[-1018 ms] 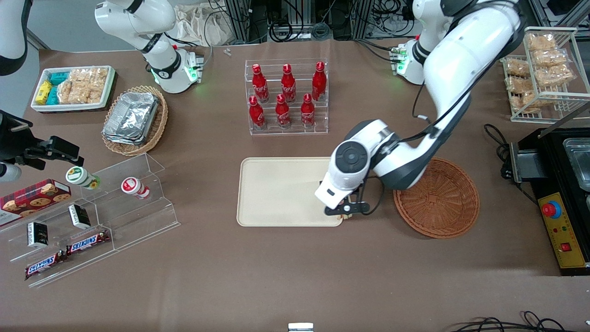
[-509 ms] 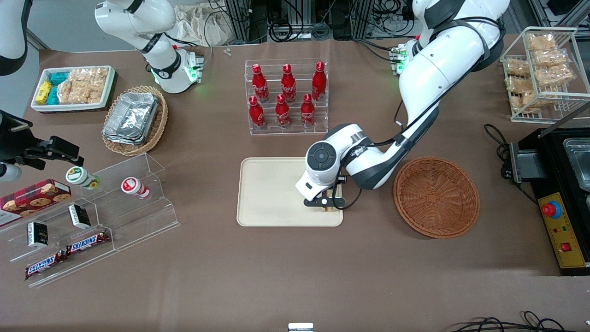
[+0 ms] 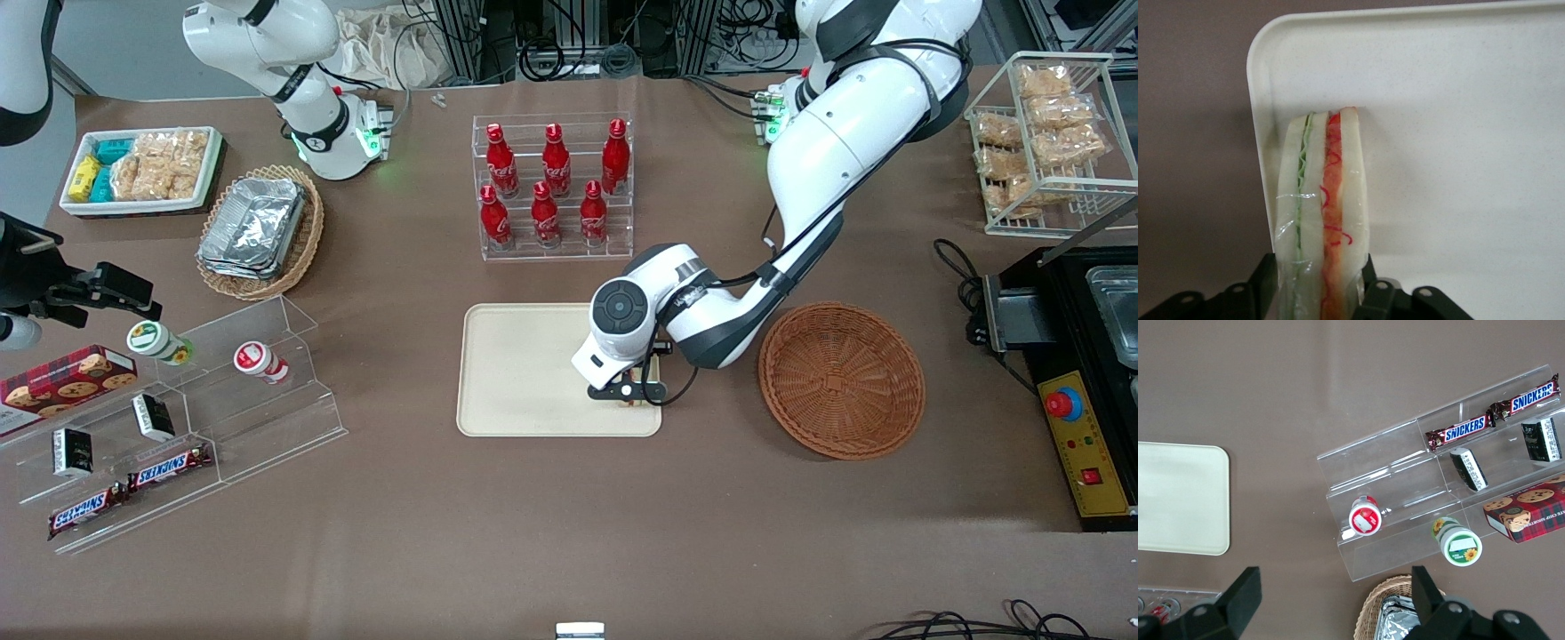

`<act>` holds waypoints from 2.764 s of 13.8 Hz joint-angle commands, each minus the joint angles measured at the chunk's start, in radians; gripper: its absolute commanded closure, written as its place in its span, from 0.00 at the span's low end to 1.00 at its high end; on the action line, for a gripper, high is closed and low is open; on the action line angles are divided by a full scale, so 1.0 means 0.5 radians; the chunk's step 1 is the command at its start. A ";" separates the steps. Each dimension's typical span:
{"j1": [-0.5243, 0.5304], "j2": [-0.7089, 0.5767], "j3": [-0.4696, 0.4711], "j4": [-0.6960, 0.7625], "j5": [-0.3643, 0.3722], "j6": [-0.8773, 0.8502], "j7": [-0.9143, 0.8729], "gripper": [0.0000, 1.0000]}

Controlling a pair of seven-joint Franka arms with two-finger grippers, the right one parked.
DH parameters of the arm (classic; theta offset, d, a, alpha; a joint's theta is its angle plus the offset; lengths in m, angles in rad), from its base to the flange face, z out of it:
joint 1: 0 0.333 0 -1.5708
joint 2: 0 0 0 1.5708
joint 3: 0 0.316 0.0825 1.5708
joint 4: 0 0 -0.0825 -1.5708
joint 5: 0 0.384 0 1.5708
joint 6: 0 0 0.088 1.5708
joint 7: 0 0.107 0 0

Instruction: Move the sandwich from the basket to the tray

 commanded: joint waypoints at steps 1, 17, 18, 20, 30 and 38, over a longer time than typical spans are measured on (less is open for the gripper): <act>-0.030 -0.021 0.018 0.042 0.039 -0.016 -0.038 0.00; 1.042 -1.177 -0.157 -0.133 -0.611 -0.566 0.396 0.00; 1.122 -1.226 -0.154 -0.124 -0.690 -0.572 0.507 0.00; 1.236 -1.282 -0.154 -0.115 -0.771 -0.654 0.612 0.00; 0.646 -1.518 0.750 -0.259 -0.964 -0.725 1.221 0.00; 0.549 -1.583 0.966 -0.253 -1.068 -0.716 1.725 0.00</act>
